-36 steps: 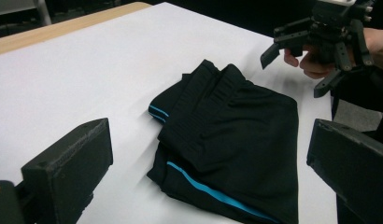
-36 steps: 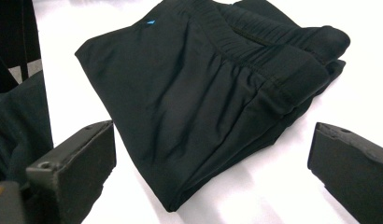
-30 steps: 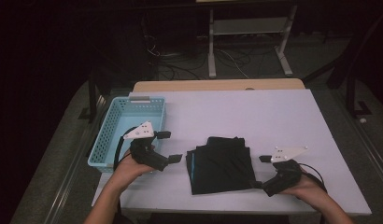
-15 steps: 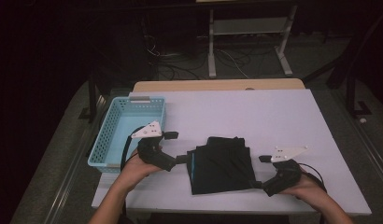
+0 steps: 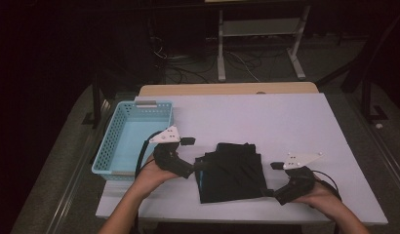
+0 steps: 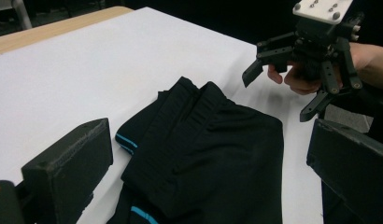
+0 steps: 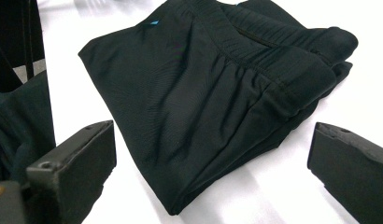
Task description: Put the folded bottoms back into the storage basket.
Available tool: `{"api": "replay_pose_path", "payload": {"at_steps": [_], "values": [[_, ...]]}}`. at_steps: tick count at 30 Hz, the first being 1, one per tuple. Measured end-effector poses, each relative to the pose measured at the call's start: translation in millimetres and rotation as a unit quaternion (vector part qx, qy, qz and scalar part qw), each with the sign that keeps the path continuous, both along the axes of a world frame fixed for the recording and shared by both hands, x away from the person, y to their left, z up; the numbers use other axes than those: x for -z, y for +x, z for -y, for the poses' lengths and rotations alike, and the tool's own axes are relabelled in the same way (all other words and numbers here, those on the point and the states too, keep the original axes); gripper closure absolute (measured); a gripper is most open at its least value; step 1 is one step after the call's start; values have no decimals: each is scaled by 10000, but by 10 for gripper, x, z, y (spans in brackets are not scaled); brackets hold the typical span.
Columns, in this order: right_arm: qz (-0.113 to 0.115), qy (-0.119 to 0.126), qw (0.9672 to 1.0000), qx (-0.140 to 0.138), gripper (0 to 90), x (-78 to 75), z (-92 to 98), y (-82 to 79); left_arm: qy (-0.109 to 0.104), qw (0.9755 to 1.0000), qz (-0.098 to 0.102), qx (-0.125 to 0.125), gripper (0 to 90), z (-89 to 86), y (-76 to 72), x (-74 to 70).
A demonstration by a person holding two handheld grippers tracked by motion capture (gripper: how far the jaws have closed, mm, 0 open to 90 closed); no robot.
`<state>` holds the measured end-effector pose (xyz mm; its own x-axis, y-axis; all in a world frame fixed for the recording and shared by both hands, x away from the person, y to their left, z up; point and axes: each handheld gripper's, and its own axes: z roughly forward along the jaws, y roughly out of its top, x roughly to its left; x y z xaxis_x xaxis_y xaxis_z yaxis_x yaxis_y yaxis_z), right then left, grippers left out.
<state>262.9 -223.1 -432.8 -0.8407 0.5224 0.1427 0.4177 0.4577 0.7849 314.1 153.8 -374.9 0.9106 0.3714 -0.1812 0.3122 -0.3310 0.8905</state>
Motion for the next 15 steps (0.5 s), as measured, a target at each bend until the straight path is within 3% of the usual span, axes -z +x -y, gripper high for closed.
{"api": "replay_pose_path", "payload": {"at_steps": [8,15], "values": [[-3,-10,10000,-7,17,1,-4,1,128,9999,5,12,3,180,47,74],[12,-10,10000,-6,17,-4,0,1,253,9995,-4,-174,38,314,133,167]]}}
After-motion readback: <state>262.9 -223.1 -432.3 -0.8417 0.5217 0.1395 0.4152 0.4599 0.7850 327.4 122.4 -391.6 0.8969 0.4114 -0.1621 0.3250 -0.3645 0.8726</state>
